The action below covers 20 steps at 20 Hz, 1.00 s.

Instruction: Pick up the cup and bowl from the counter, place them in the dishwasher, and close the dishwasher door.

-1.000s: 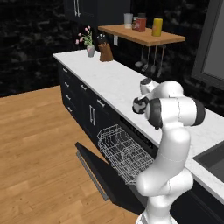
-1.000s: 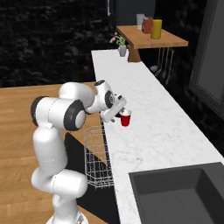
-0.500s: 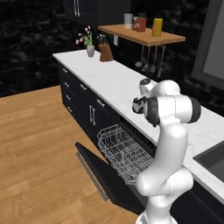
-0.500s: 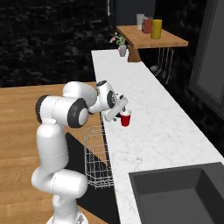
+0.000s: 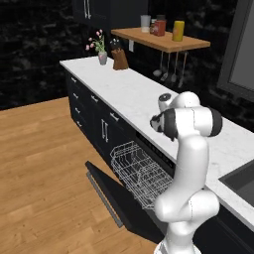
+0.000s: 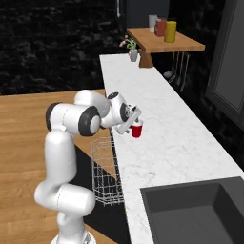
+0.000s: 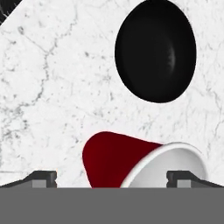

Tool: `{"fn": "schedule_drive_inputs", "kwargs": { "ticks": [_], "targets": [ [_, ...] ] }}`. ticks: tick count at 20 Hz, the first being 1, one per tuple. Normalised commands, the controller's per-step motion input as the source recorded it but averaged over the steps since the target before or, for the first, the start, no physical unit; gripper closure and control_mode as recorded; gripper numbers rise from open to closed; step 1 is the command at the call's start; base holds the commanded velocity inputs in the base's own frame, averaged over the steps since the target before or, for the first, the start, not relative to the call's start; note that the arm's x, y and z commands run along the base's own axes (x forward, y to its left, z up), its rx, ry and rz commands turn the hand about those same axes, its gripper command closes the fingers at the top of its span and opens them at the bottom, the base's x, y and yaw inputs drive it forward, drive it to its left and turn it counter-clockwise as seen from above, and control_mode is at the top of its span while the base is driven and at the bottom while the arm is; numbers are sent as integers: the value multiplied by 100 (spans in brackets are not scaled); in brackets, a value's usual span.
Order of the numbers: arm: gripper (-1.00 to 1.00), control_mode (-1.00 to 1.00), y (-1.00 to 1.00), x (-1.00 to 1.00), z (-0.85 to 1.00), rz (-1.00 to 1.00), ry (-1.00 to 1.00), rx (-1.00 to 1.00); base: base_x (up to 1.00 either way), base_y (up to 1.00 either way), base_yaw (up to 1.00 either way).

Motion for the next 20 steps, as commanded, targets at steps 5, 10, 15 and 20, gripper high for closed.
{"fn": "schedule_drive_inputs", "kwargs": {
  "ticks": [5,10,15,20],
  "targets": [
    [100,-100,-5,9,-17,0,0,0,0,0,0],
    [100,-100,0,3,-16,0,0,0,0,0,0],
    [100,-100,0,-15,-3,-4,-7,0,0,0,0],
    [100,-100,11,-90,37,-11,-17,0,0,0,0]
  ]
}}
